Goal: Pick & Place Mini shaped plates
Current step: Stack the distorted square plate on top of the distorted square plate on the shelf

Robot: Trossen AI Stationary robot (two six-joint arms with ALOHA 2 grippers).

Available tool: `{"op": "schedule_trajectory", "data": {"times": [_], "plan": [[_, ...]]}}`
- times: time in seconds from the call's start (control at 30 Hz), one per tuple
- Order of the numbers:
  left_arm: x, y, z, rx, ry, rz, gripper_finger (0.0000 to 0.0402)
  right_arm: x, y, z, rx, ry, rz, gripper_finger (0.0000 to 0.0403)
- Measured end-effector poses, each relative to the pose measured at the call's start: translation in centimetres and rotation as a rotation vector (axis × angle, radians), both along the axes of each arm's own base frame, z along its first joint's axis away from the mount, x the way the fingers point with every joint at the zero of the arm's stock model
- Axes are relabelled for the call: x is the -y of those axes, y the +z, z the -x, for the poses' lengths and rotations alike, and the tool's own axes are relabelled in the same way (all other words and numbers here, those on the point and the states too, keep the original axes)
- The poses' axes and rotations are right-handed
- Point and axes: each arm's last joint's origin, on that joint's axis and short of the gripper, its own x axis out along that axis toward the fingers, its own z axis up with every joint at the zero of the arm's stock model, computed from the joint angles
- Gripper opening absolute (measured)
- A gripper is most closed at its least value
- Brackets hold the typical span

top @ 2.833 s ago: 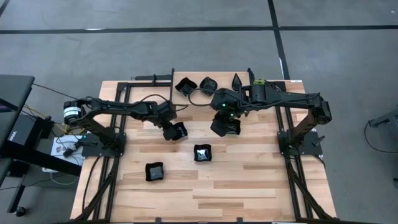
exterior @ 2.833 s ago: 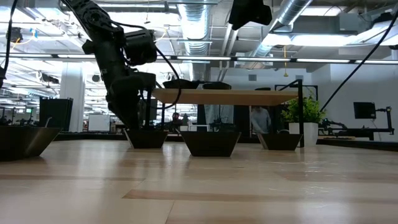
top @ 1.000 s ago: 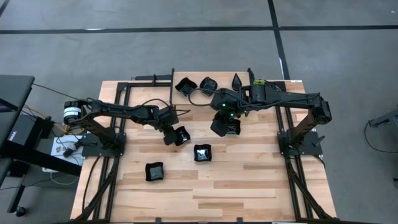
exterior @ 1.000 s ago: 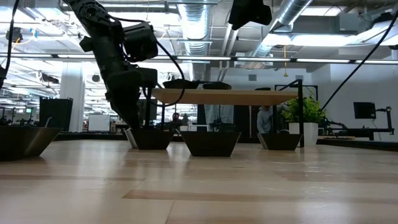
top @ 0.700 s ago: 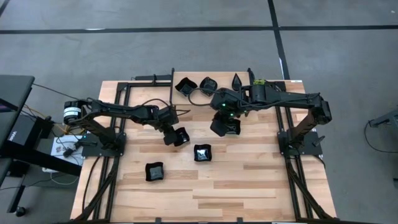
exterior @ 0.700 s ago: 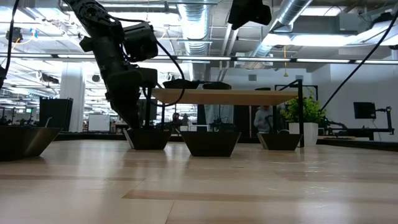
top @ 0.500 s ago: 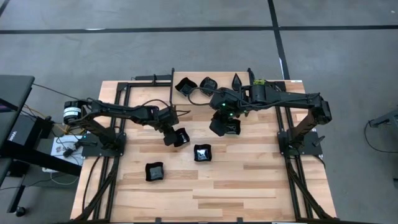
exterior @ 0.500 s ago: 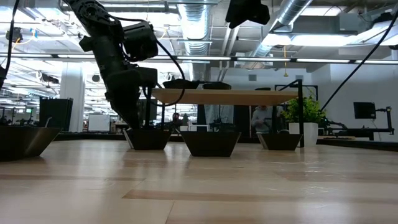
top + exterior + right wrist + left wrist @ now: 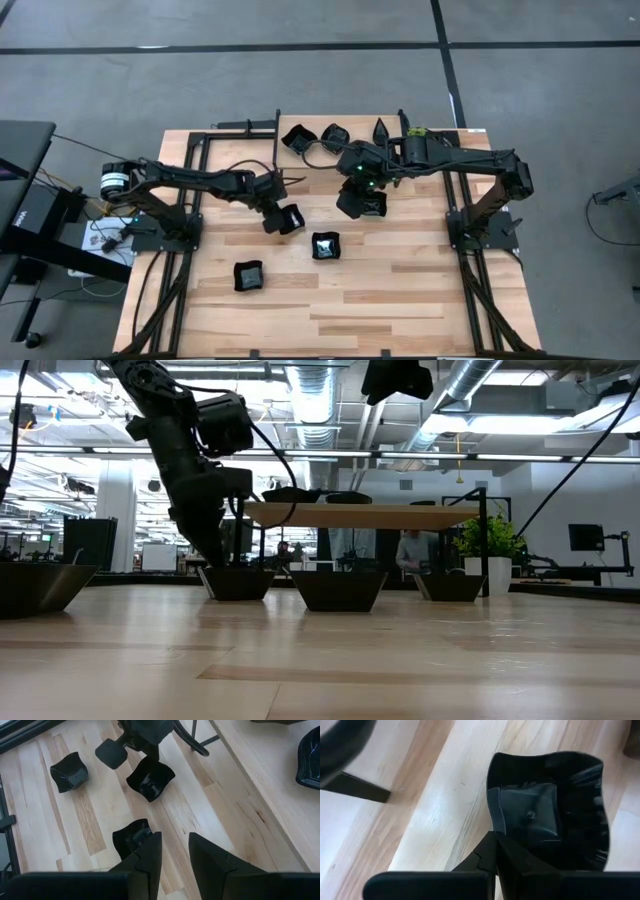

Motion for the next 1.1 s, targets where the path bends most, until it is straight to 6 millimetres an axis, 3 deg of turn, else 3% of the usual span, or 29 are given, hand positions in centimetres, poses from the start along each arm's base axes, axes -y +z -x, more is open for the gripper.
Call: {"op": "schedule_trajectory", "data": {"times": [0.37,0.5,0.77,1.1], "plan": [[0.2,3.1,1.2,0.109,0.013,-0.013,0.0004,0.1,0.1,-0.1,0.009,-0.002,0.001,0.0093],[0.2,2.8,1.2,0.092,0.015,-0.013,0.0004,0.1,0.1,-0.1,0.011,-0.002,0.001,0.0093],[0.1,0.4,0.4,-0.011,-0.007,0.001,0.0004,0.0,0.1,-0.1,0.011,-0.001,0.001,0.0093],[0.0,0.9,0.5,0.018,0.020,-0.010,0.0047,0.0,0.1,-0.1,0.010,0.000,0.002,0.0093]]}}
